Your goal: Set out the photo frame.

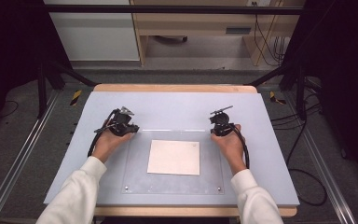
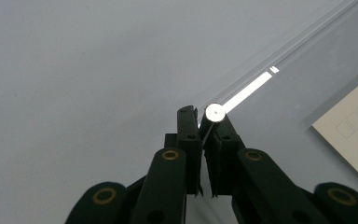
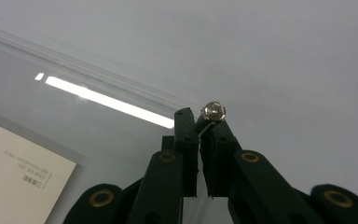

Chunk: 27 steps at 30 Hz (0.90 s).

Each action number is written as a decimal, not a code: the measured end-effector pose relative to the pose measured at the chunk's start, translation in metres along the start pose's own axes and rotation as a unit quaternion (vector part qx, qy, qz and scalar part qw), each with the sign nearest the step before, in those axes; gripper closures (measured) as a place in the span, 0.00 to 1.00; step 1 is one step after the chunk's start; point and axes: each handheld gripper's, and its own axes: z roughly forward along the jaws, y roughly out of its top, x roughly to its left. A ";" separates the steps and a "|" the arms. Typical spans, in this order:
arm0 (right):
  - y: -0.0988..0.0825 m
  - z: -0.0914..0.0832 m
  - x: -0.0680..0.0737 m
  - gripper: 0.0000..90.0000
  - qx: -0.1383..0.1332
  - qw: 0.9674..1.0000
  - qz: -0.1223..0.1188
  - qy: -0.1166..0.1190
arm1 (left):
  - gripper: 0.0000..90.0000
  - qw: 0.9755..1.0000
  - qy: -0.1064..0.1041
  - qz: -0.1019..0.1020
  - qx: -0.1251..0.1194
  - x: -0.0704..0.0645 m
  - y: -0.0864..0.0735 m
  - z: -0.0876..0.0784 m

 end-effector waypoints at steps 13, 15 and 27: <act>-0.019 -0.016 -0.016 0.65 -0.093 0.995 -0.020 0.015 | 0.54 0.995 0.070 0.019 -0.066 -0.015 -0.020 -0.021; -0.026 -0.023 -0.021 0.61 -0.116 0.993 -0.020 0.019 | 0.47 0.994 0.071 0.011 -0.088 -0.017 -0.028 -0.030; -0.048 -0.038 -0.008 0.47 -0.188 0.980 -0.060 0.009 | 0.21 0.983 0.089 -0.017 -0.162 -0.018 -0.041 -0.053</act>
